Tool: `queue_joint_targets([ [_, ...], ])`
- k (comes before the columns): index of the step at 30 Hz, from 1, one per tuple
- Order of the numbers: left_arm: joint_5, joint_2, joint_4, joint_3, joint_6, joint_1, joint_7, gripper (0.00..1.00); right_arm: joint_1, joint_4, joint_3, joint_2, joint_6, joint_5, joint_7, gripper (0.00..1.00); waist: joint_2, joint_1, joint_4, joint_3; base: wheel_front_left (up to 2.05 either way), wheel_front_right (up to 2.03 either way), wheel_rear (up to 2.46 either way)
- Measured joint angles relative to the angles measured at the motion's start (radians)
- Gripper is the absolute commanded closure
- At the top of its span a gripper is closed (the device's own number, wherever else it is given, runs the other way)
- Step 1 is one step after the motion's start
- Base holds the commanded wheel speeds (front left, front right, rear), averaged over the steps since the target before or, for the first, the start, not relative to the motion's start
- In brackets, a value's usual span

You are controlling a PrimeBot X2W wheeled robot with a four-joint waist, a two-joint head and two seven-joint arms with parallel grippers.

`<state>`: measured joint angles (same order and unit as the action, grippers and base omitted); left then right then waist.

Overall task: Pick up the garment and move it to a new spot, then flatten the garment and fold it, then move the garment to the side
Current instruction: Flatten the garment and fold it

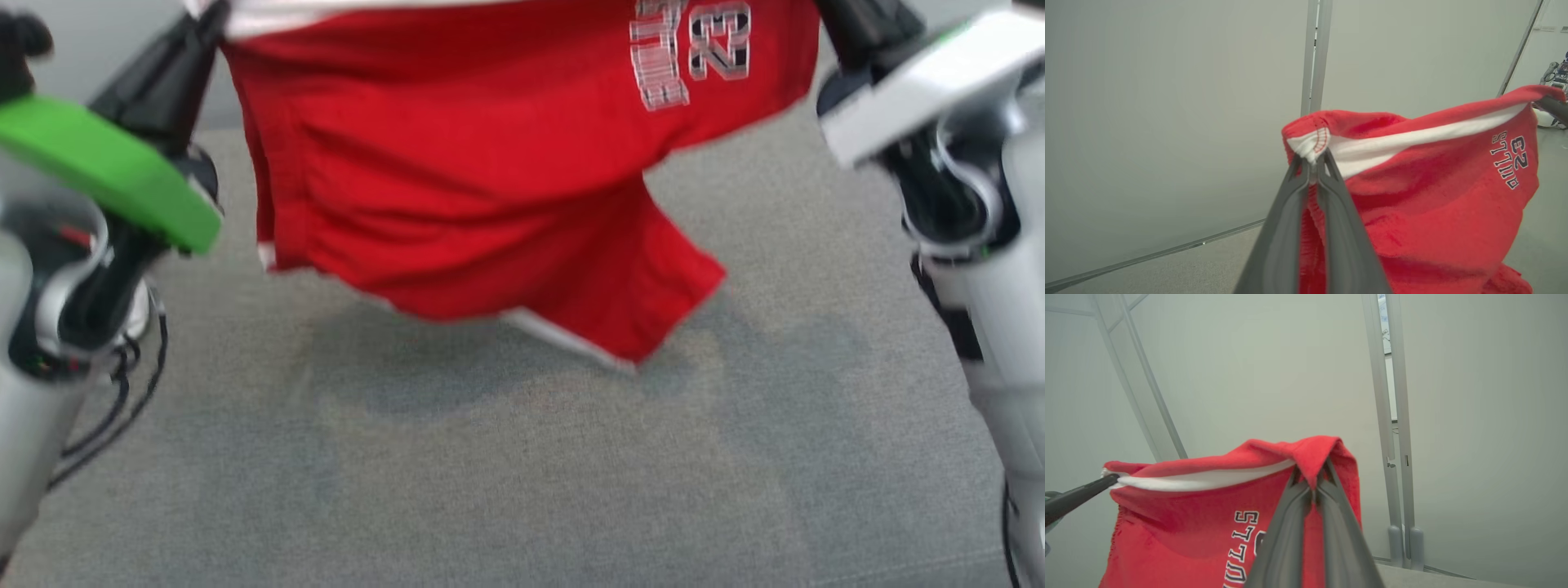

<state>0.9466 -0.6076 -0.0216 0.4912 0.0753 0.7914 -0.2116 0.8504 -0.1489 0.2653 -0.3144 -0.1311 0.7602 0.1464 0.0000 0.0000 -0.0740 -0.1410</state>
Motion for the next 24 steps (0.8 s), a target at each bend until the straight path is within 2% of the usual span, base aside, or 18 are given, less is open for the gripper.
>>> queue_joint_targets([
  [3,-0.056,0.031,0.123,0.013,-0.015,0.148,0.003,1.00,0.162,-0.140,-0.031,0.057,-0.001,-0.053,-0.063,1.00,0.0000,0.0000,-0.007,-0.057,0.00,0.00,0.00],
  [6,-0.116,0.078,0.226,0.008,-0.027,0.308,0.067,1.00,0.297,-0.254,-0.068,0.111,-0.001,-0.106,-0.148,1.00,0.0000,0.0001,-0.018,-0.113,0.00,0.00,0.00],
  [11,-0.158,0.121,0.357,0.016,-0.060,0.419,0.136,1.00,0.384,-0.365,-0.065,0.154,-0.001,-0.130,-0.199,1.00,0.0000,0.0001,-0.035,-0.186,0.00,0.00,0.00],
  [14,-0.156,0.137,0.456,0.018,-0.084,0.413,0.178,1.00,0.375,-0.424,-0.010,0.173,-0.001,-0.128,-0.207,1.00,0.0000,0.0001,-0.048,-0.238,0.00,0.00,0.00],
  [17,-0.141,0.152,0.537,0.028,-0.116,0.355,0.217,1.00,0.319,-0.472,0.069,0.165,-0.001,-0.118,-0.211,1.00,0.0000,0.0002,-0.058,-0.287,0.00,0.00,0.00],
  [20,-0.129,0.176,0.594,0.053,-0.149,0.274,0.250,1.00,0.246,-0.492,0.146,0.137,0.000,-0.081,-0.216,1.00,0.0000,0.0003,-0.063,-0.327,0.00,0.00,0.00],
  [24,-0.104,0.198,0.614,0.075,-0.182,0.190,0.306,1.00,0.159,-0.460,0.229,0.078,0.000,-0.014,-0.235,1.00,0.0000,0.0003,-0.058,-0.354,0.00,0.00,0.00],
])
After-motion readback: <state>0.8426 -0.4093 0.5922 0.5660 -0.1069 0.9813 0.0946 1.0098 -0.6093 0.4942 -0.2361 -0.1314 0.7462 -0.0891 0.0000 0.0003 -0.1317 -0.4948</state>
